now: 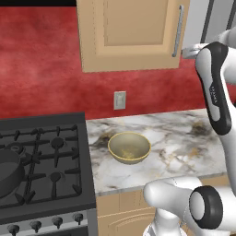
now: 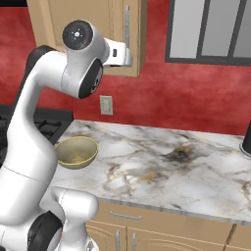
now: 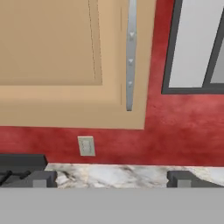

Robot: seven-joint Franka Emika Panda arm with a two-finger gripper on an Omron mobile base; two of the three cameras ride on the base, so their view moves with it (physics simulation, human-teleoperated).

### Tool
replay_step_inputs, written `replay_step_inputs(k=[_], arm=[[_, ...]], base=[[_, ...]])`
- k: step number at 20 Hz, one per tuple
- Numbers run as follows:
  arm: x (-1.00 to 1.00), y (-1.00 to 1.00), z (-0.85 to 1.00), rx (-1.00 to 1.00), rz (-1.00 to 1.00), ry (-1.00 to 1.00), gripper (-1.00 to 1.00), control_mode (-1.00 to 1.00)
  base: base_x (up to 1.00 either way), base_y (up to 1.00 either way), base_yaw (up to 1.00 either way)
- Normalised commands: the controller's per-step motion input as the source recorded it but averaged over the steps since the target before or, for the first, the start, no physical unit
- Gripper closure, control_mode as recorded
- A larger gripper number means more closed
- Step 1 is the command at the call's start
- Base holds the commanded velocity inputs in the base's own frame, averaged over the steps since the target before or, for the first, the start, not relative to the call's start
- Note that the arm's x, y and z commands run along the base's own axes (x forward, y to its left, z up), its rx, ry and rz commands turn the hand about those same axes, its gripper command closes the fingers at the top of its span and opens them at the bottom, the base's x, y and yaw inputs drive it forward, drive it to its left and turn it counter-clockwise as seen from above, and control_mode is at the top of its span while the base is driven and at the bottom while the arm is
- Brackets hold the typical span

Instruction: Open the cabinet and move the ladle to the pot. Then close the cabinet.

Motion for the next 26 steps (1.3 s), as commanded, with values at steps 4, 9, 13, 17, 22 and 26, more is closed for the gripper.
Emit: replay_step_inputs(k=[4,9,13,17,22,26], arm=[[0.20,0.00,0.05,0.01,0.00,-0.15,-1.00,-1.00],[0.31,-0.03,0.07,0.02,0.00,-0.09,-1.00,-1.00],[0.41,-0.06,0.09,0.02,0.00,-0.04,-1.00,-1.00],[0.52,-0.14,0.14,0.03,0.00,0.00,-1.00,-1.00],[0.48,-0.16,0.17,0.02,0.00,0.00,-1.00,-1.00],[0.61,-0.01,0.08,0.02,0.00,0.00,-1.00,-1.00]], base=[[0.00,0.00,0.00],[0.00,0.00,0.00],[0.00,0.00,0.00],[0.00,0.00,0.00],[0.00,0.00,0.00],[0.00,0.00,0.00]])
